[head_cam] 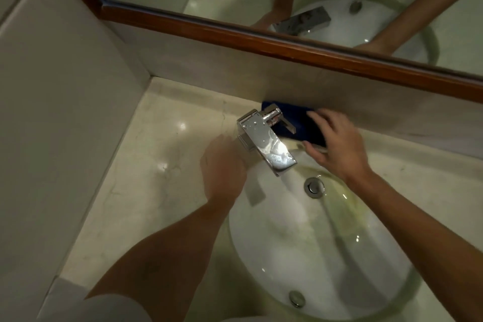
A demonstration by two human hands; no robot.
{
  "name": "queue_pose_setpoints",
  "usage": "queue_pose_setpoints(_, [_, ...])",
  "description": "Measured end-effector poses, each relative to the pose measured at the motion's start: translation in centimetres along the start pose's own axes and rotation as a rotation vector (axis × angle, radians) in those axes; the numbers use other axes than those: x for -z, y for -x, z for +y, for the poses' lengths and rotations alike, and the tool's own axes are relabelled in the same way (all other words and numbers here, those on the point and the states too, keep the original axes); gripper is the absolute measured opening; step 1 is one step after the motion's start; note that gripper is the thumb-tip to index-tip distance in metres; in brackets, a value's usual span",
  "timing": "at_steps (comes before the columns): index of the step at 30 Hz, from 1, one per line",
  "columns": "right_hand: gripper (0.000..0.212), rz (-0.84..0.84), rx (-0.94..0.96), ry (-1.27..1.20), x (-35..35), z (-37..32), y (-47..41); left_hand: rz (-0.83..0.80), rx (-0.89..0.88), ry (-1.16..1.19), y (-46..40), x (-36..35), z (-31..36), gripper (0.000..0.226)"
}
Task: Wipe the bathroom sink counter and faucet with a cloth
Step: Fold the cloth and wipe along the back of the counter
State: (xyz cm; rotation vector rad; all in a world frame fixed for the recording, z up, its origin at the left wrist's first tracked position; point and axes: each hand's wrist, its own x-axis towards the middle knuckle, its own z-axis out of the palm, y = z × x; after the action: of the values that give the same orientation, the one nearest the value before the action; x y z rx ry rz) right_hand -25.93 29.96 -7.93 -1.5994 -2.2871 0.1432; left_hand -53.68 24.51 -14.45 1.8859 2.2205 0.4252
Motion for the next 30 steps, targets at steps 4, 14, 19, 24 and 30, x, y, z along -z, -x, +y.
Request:
queue_pose_setpoints(4, [0.055,-0.221,0.330,0.006,-3.0,-1.9,-3.3,0.000,0.003,0.011,-0.1,0.0,0.0,0.054])
queue_pose_setpoints(14, [0.069,-0.239,0.163,-0.143,-4.6,-4.9,-6.0,-0.018,0.004,0.007,-0.1,0.2,0.2,0.053])
queue_pose_setpoints(19, [0.051,-0.235,0.093,-0.210,-4.3,-1.9,-4.2,-0.006,-0.003,0.037,0.1,0.4,0.1,0.051])
queue_pose_setpoints(24, [0.045,-0.190,0.027,-0.144,-2.4,3.7,0.7,0.021,-0.006,0.052,0.2,0.4,0.4,0.049])
queue_pose_setpoints(30, [0.041,-0.125,-0.075,-0.167,-2.6,4.1,2.2,0.051,-0.016,0.019,0.1,-0.1,0.4,0.050])
